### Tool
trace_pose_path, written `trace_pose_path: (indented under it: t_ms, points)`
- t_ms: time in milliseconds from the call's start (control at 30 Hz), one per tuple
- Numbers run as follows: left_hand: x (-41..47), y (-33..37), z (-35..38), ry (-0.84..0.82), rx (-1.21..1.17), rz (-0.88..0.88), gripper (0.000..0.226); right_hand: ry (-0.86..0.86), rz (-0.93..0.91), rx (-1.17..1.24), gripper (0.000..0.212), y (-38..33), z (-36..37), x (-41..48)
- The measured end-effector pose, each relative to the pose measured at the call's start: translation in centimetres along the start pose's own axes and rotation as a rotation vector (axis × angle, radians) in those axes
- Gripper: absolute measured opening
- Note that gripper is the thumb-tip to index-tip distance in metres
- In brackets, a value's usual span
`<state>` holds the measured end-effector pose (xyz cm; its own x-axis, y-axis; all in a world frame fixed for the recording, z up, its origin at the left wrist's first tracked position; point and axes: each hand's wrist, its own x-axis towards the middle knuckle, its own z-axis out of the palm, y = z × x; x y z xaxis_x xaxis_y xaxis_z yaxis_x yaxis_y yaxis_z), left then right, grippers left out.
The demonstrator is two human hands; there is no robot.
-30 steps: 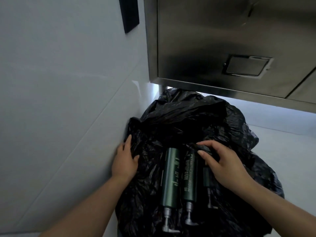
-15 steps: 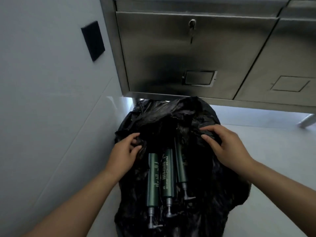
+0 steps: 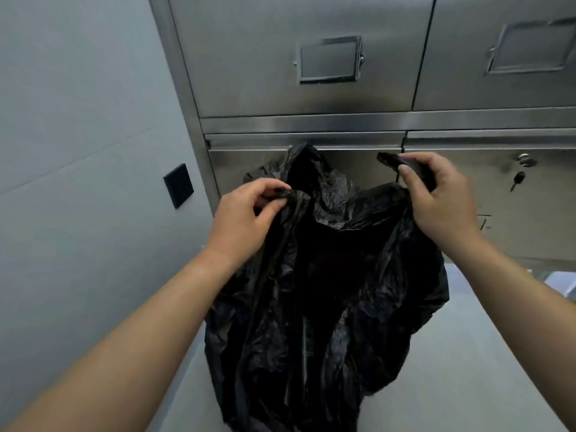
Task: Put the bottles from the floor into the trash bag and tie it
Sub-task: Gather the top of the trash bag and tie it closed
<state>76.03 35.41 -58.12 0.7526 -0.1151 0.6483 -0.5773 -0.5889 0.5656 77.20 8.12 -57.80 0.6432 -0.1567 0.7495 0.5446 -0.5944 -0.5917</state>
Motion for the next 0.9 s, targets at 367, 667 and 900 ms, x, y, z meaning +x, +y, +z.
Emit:
trace_pose_path:
  t_ms: [367,667,900]
  points:
    - [-8.3,-6.4,8.5,0.056,0.151,-0.129,0.021,-0.204,0.123,0.025,0.013,6.9,7.0,-10.1]
    - [-8.2,-7.2,7.3,-0.014,0.022,0.005,0.013,-0.227,0.136,0.119,0.017,4.9,7.9,-11.3]
    - [-8.8,-8.4,9.6,0.073,-0.231,-0.294,0.010,-0.255,0.136,0.189,0.021,3.5,9.9,-12.1]
